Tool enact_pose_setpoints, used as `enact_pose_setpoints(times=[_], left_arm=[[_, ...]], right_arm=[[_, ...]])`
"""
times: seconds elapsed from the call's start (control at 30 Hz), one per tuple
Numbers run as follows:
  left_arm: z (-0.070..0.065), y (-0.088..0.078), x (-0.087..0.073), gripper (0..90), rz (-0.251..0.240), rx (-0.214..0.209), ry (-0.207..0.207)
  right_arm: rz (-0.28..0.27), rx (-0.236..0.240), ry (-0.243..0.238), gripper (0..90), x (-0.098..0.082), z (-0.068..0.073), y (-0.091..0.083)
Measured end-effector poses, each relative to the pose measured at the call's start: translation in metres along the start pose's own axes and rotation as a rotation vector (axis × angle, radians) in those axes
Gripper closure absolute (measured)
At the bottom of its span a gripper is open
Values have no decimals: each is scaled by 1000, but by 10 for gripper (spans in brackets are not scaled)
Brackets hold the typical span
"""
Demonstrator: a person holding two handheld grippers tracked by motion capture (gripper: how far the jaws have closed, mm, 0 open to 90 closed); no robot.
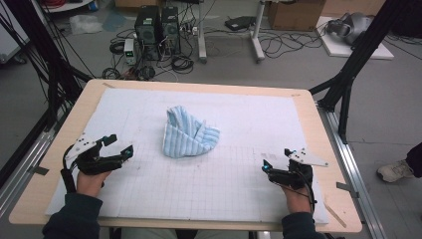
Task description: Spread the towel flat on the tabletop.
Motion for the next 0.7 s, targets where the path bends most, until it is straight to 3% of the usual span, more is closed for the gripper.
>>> enact_pose_setpoints(times=[0.47, 0.7], left_arm=[[-9, 6, 3, 161, 24, -69, -7], [-18, 16, 13, 180, 45, -120, 15]], right_arm=[[8, 3, -22, 107, 1, 8, -3], [10, 2, 0, 106, -1, 6, -4]])
Point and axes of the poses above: each handheld gripper's, and its own axes: y roughly forward along the jaws, x roughly out of its top, z roughly to its left, the point moved 5 cm from there along y, roughly forward along the jaws, and after that the axes turned 1 degree about -x, right-handed, at the moved point
